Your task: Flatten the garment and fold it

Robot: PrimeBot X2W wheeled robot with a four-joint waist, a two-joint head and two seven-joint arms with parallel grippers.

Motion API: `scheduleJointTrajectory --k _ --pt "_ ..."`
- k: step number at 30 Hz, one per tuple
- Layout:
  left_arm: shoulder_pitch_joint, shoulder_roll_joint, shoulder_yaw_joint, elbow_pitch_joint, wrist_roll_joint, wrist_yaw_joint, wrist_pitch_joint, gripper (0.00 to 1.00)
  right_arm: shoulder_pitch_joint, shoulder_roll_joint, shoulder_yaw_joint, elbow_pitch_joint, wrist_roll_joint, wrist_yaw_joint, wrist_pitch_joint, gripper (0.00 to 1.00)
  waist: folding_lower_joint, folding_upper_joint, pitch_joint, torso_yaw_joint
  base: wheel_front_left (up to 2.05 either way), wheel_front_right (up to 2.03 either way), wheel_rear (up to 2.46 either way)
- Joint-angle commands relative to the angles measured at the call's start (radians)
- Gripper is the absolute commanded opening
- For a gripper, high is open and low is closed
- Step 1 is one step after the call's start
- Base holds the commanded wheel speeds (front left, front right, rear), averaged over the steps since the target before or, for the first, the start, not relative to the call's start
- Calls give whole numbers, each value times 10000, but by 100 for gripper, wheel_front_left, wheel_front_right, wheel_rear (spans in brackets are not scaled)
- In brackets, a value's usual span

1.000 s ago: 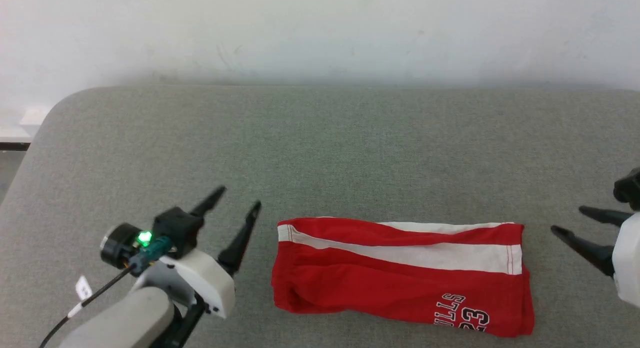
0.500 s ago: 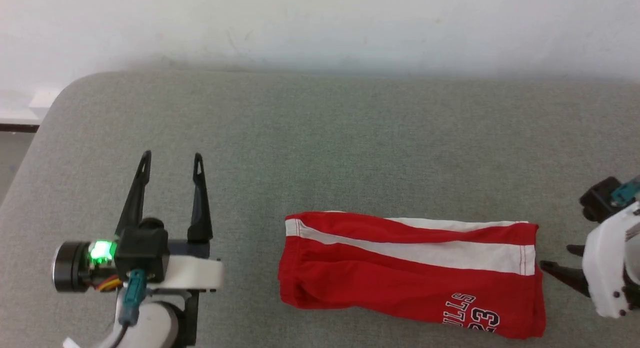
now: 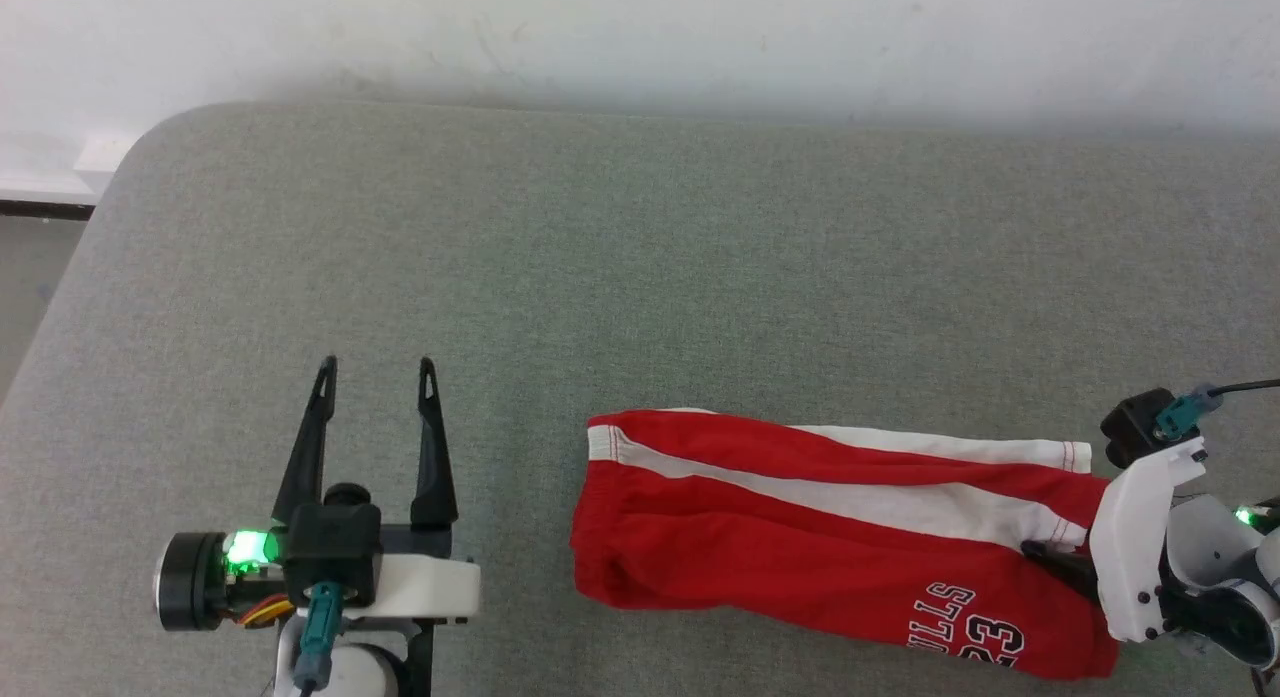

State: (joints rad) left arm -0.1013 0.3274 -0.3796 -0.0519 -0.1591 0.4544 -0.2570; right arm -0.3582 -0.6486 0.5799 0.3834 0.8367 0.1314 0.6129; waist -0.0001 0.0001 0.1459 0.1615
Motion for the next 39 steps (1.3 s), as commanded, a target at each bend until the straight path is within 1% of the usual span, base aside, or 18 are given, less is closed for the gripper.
scheduleJointTrajectory --k 1,2,3,4,10,14,19,25,28,31,33,39 --pt "116 -115 136 29 136 -114 -46 100 508 415 270 217 -15 -7 18 100 1 -1 14 1 0 0 0" --pt "150 -199 245 58 245 -216 -46 100 524 441 307 220 -13 -7 -16 100 1 -1 7 -20 0 0 0" --pt "196 -272 349 103 335 -312 -46 100 517 448 314 205 -19 -7 -120 44 1 -1 -5 -47 0 0 0" --pt "237 -351 466 121 402 -396 -47 100 512 435 332 192 -8 -7 -198 0 1 -1 -32 -78 0 0 0" --pt "461 -565 900 87 799 -939 -47 100 328 73 315 -232 68 -7 -631 0 1 -1 -275 -280 0 0 0" --pt "594 -642 1107 115 961 -1235 -47 100 183 -382 185 -744 109 -7 -799 0 1 -1 -437 -407 0 0 0" --pt "740 -805 1345 221 1047 -1455 -47 100 272 -1219 -226 -1251 280 -7 -665 0 1 -1 -622 -518 0 0 0" --pt "913 -969 1500 401 1192 -1666 -47 100 742 -2223 -997 -1259 395 -7 -401 0 1 -1 -766 -602 0 0 0" --pt "979 -999 1534 449 1264 -1759 -47 100 986 -2566 -1162 -1454 390 -7 -168 0 1 -1 -818 -621 0 0 0" --pt "1036 -1009 1583 460 1315 -1823 -47 100 1167 -2654 -1151 -2231 641 -7 1 0 1 -1 -852 -645 0 0 0" --pt "1058 -1026 1615 447 1334 -1856 -47 100 1202 -2690 -995 -2944 603 -7 90 0 1 -1 -843 -644 0 0 0" --pt "942 -1159 1566 352 1386 -2018 -47 100 852 -2170 -455 -5182 794 -7 426 0 1 -1 -726 -476 0 0 0"
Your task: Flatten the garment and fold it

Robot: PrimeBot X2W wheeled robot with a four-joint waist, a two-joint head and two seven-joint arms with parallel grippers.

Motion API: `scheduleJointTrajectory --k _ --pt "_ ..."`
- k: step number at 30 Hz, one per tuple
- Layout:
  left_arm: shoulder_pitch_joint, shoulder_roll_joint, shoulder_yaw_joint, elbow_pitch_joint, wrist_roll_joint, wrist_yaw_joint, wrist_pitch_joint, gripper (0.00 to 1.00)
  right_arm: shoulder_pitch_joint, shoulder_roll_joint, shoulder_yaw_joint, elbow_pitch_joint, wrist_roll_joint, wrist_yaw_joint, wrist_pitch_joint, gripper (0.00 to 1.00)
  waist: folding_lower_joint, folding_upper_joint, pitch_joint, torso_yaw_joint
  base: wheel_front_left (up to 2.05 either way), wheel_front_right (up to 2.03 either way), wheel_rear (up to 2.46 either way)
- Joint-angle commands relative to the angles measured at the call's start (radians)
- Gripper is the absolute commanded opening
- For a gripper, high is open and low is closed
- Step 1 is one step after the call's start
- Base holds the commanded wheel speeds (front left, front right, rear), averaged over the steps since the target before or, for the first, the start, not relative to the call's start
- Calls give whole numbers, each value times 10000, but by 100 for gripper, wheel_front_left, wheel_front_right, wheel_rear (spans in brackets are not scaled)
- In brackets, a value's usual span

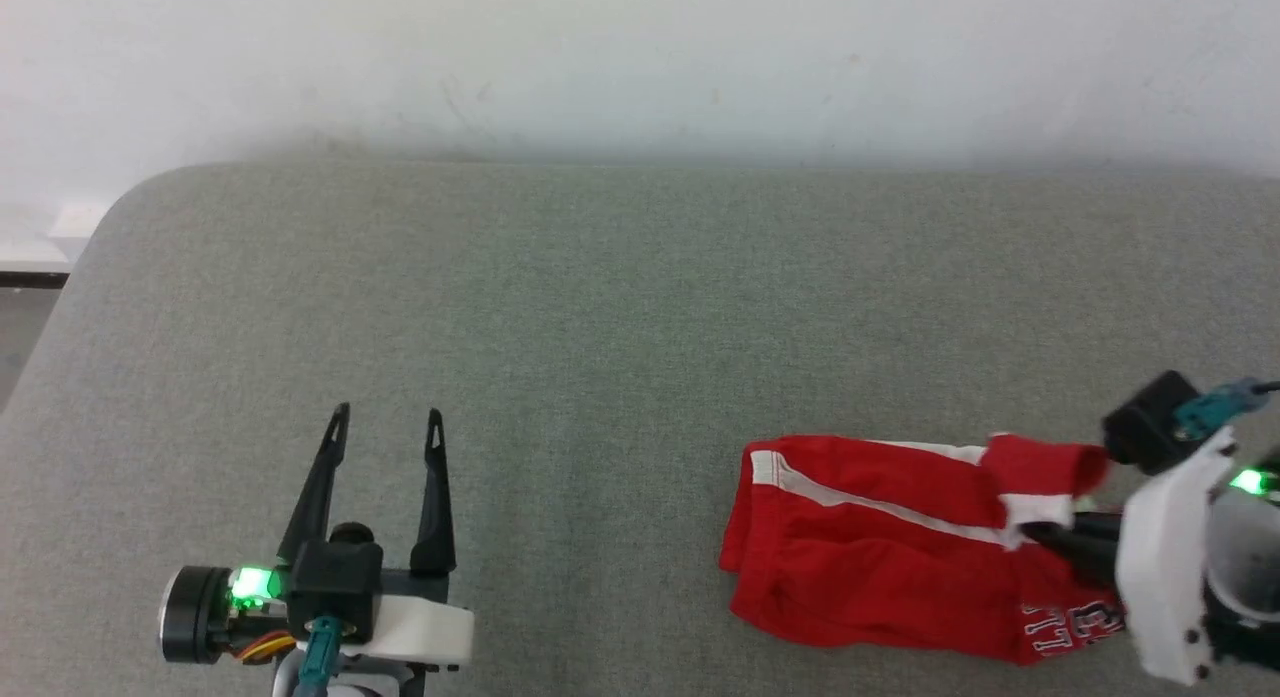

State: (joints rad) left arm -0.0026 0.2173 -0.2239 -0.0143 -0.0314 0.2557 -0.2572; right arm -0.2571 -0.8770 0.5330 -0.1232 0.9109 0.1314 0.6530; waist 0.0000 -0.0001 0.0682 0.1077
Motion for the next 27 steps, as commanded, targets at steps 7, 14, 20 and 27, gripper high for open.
scheduleJointTrajectory --k 7,14,20,27 --pt "-337 -209 -46 -171 155 -175 -45 100 -1535 1195 1175 -861 -303 -7 529 0 0 1 452 403 0 0 0" --pt "-624 -409 -68 -194 163 -224 -45 100 -3063 2565 2534 1166 -706 -7 419 0 0 1 894 734 0 0 0" --pt "-828 -557 -37 -147 135 -320 -45 100 -3685 3195 3538 3410 -785 -7 102 0 0 1 1157 918 0 0 0" --pt "-807 -586 117 -107 125 -356 -45 100 -3916 3316 4474 4253 -646 -7 -614 9 0 1 1143 812 0 0 0"
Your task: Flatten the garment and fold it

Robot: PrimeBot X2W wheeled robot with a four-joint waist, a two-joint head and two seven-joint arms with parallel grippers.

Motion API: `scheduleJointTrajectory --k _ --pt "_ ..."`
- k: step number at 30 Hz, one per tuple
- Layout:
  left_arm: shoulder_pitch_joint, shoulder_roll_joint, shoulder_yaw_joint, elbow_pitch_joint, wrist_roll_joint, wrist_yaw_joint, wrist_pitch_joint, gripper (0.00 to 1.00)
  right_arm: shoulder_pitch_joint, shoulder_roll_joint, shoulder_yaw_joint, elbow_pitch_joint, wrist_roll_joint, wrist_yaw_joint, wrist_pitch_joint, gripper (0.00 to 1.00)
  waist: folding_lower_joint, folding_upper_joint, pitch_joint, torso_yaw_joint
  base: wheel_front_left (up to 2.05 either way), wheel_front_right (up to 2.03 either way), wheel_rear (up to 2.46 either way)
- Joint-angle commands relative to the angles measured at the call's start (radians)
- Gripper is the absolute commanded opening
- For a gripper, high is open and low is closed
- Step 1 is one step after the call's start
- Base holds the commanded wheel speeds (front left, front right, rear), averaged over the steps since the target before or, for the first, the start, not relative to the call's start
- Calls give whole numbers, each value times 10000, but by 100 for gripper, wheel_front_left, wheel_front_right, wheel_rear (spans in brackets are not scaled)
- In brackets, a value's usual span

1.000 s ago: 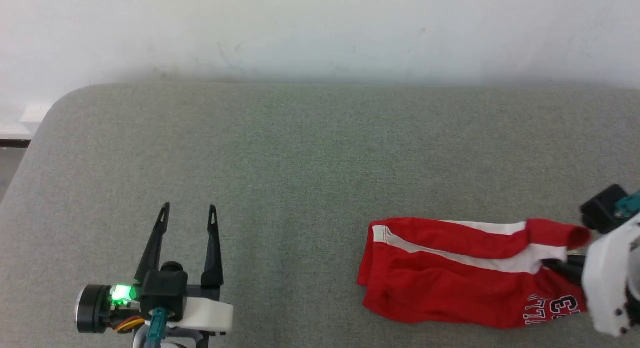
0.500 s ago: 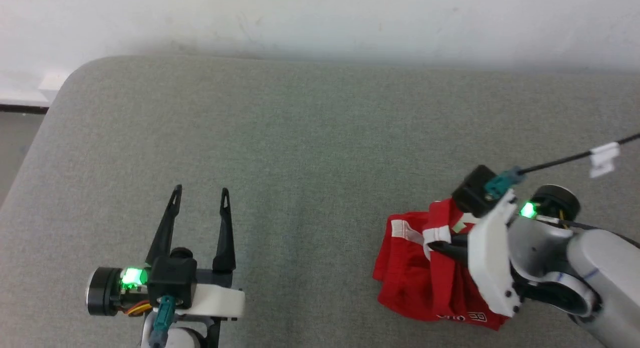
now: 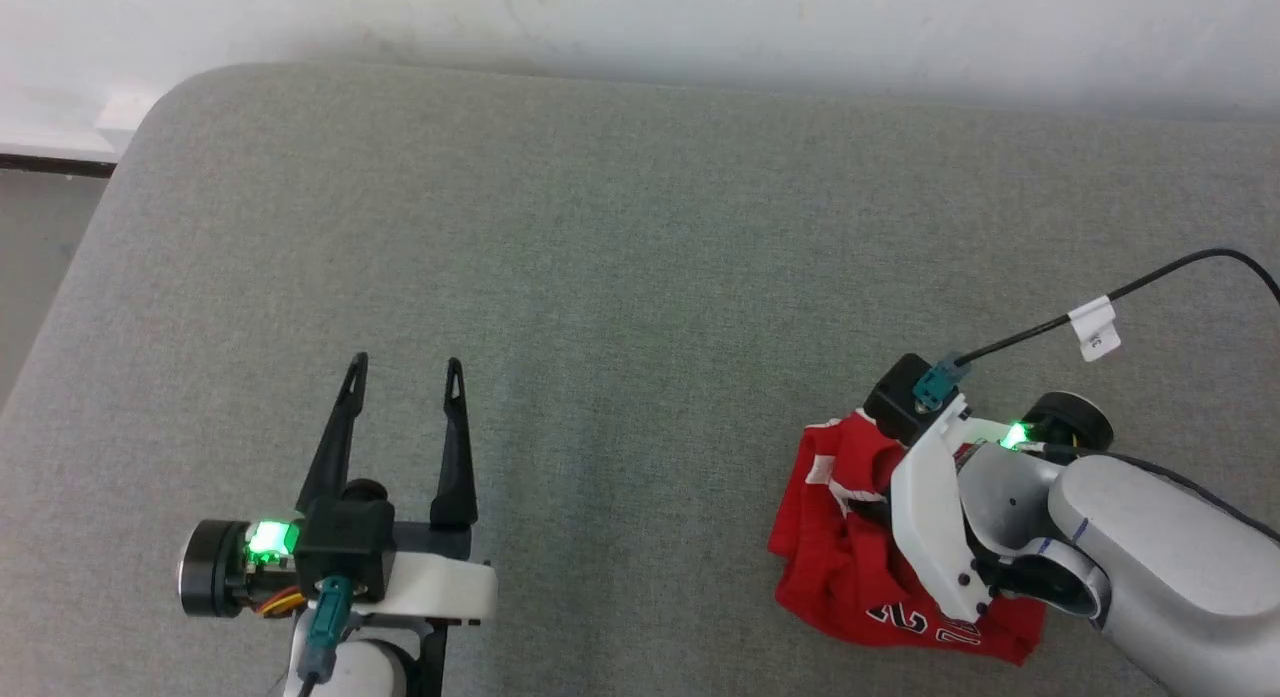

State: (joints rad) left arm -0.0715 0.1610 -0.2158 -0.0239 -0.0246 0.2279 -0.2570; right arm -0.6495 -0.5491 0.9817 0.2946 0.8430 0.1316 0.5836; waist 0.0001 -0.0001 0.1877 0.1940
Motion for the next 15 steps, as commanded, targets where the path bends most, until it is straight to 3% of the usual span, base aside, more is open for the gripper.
scheduleJointTrajectory --k 1,2,7,12,15 --pt "-90 -16 62 16 60 -85 -47 100 -95 -32 127 26 -68 -9 -147 60 -1 1 -110 -103 0 0 0" --pt "-64 -11 84 44 56 -100 -47 100 -183 -115 254 -71 -128 -9 -366 100 -1 1 -172 -154 0 0 0" --pt "124 67 250 157 19 -180 -47 100 -473 -743 129 -1070 86 -9 -1611 100 -1 1 -557 -520 0 0 0" --pt "221 123 455 272 -38 -289 -47 100 -648 -1336 -1045 -1876 -319 -9 -3245 100 -1 1 -777 -997 0 0 0" --pt "210 145 521 331 -36 -382 -47 100 -458 -1363 -2137 -1948 -853 -9 -4458 100 -1 1 -878 -1245 0 0 0"
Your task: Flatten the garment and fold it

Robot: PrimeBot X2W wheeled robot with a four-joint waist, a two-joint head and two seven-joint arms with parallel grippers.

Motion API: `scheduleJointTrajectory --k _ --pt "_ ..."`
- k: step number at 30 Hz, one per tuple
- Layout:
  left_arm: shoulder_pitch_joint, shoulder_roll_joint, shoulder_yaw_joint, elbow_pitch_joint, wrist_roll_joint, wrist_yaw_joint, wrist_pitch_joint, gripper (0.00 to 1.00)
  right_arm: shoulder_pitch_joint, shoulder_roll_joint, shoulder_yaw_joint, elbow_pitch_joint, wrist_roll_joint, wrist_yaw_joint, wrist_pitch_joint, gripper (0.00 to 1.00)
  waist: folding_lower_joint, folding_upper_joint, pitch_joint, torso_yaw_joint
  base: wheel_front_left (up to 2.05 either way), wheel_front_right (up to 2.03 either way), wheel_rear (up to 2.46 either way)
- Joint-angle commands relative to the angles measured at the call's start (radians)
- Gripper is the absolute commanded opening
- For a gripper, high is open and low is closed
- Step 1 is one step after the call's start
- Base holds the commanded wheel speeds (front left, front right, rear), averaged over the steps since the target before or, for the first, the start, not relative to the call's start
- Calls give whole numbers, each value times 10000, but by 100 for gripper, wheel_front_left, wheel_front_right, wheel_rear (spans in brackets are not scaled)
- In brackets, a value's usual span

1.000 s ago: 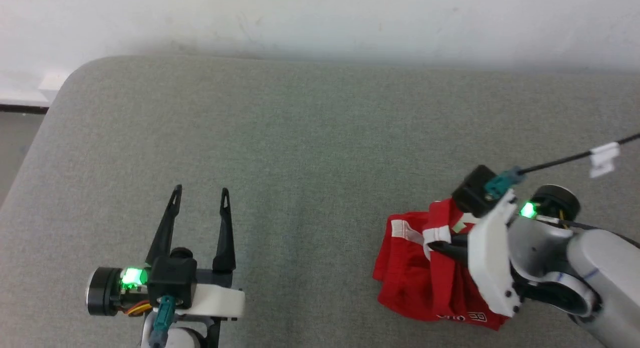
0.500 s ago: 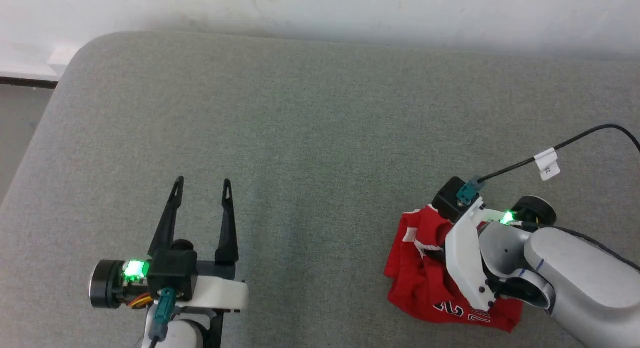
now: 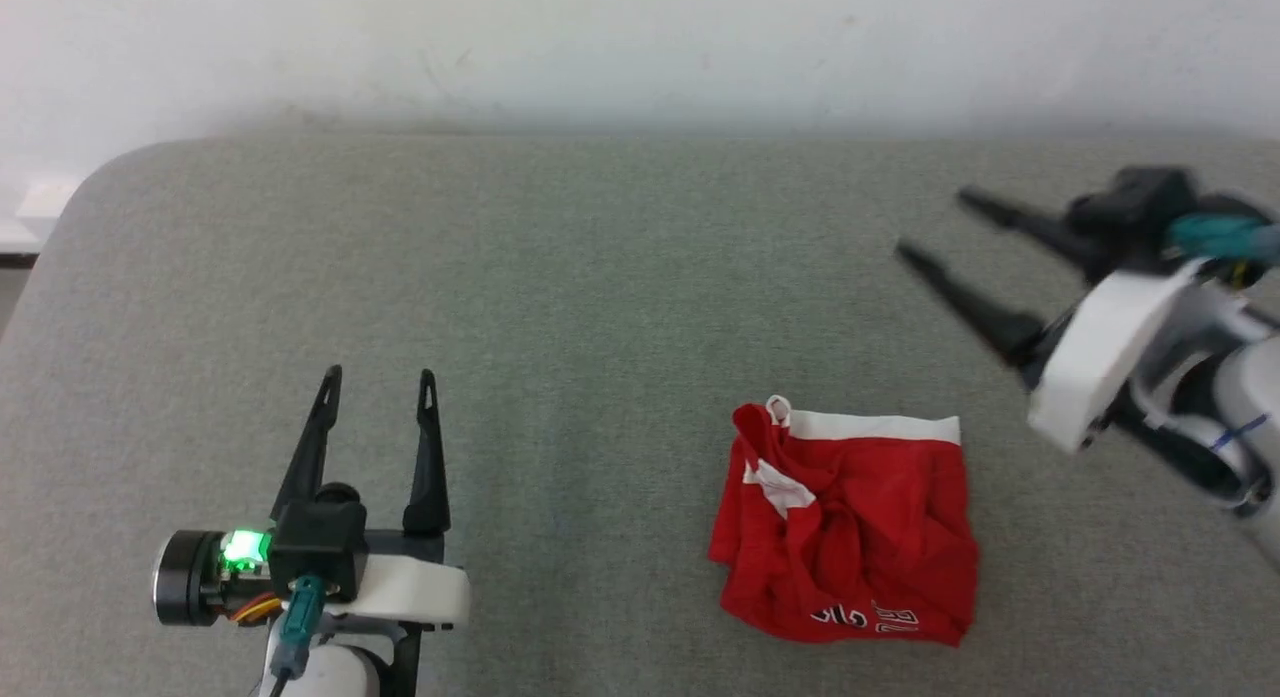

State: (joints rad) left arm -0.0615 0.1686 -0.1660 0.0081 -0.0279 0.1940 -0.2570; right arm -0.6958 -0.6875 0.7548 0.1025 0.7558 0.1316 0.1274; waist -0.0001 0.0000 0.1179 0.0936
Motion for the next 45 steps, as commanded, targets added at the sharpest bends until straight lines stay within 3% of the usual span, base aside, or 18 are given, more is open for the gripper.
scheduleJointTrajectory --k 1,7,14,22,27,32,36,40,45 --pt "97 69 56 29 -8 -59 -47 100 129 94 -340 56 -224 -9 -369 100 1 0 -212 -315 0 0 0" --pt "58 56 204 26 -6 -153 -47 100 1515 1297 -3398 875 -2410 -9 -2777 100 1 0 -351 -623 0 0 0" --pt "100 8 361 -140 -1 -206 -47 100 3778 3453 -6619 534 -4793 -9 -3798 100 1 0 -463 -687 0 0 0" --pt "365 -42 490 -204 27 -256 -47 100 6212 5565 -8373 -863 -6148 -9 -3887 100 1 0 -590 -565 0 0 0" --pt "488 -81 561 -222 52 -258 -47 100 6792 6118 -8951 -1621 -6283 -9 -3889 100 1 0 -588 -529 0 0 0" --pt "473 -104 587 -247 84 -293 -47 100 5899 5855 -9177 -2210 -6289 -9 -3890 100 1 0 -533 -563 0 0 0" --pt "393 -185 549 -236 105 -310 -47 100 4918 4843 -8482 -1962 -5966 -9 -3118 100 1 0 -497 -542 0 0 0" --pt "363 -253 527 -260 97 -337 -47 100 4043 3512 -7102 -1388 -5057 -9 -778 100 1 0 -424 -484 0 0 0" --pt "296 -315 493 -264 103 -395 -47 100 3213 1775 -5183 -768 -3044 -9 2520 100 1 0 -264 -338 0 0 0"
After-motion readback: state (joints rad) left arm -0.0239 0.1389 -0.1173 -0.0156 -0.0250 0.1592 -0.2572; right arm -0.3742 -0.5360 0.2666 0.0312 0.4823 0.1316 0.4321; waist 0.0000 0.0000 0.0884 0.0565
